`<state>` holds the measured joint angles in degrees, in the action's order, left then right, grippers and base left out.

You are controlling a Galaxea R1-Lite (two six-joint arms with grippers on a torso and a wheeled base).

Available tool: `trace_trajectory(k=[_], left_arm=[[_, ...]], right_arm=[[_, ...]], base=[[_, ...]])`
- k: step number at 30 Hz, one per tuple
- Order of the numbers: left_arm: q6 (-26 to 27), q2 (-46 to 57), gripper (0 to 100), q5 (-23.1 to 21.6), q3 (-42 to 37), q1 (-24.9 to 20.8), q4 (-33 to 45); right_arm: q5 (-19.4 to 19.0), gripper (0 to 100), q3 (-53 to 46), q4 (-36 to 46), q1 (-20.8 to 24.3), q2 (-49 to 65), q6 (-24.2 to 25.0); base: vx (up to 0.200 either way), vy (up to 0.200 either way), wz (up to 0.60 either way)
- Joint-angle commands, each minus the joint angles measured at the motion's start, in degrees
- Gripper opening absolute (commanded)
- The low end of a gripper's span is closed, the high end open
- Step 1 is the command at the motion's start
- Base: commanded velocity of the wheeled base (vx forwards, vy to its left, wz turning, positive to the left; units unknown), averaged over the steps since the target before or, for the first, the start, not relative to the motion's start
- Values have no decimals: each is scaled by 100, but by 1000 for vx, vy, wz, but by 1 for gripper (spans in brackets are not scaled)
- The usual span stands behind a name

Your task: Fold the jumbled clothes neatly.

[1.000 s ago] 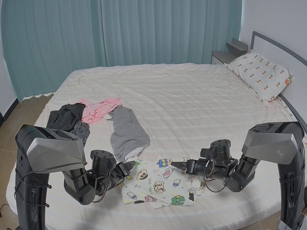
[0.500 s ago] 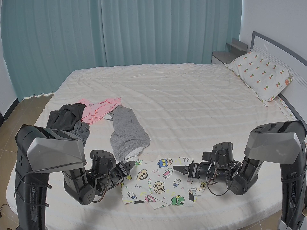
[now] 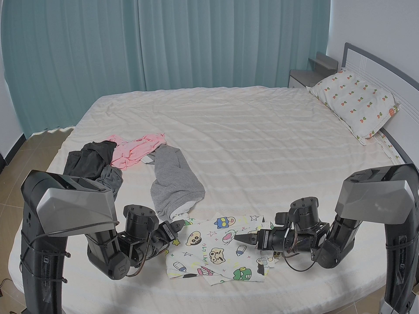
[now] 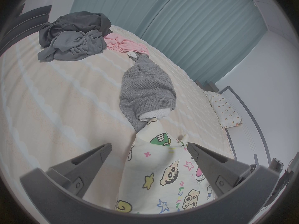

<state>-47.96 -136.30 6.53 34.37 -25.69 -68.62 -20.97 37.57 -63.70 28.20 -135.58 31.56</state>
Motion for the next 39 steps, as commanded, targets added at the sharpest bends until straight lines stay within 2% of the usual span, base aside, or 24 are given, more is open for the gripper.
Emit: trace_trajectory(k=[1,9,12,21,22,39], left_arm=[[-3,-10,100,6,0,-7,-2],[-3,-10,100,6,0,-7,-2],[-3,-10,100,6,0,-7,-2],[6,-10,100,6,0,-7,-11],[6,-10,100,6,0,-7,-11],[-3,-10,100,15,0,2,-11]], right_arm=[[-188,100,268,542,-34,76,25],[-118,100,268,534,-86,76,-18],[181,100,356,534,-262,23,-212],[181,100,356,569,-262,-73,-265],[181,0,356,569,-262,-73,-265],[216,0,5,542,-359,6,-440]], base=[[0,0,0],[0,0,0],[0,0,0],[0,0,0],[0,0,0],[0,0,0]])
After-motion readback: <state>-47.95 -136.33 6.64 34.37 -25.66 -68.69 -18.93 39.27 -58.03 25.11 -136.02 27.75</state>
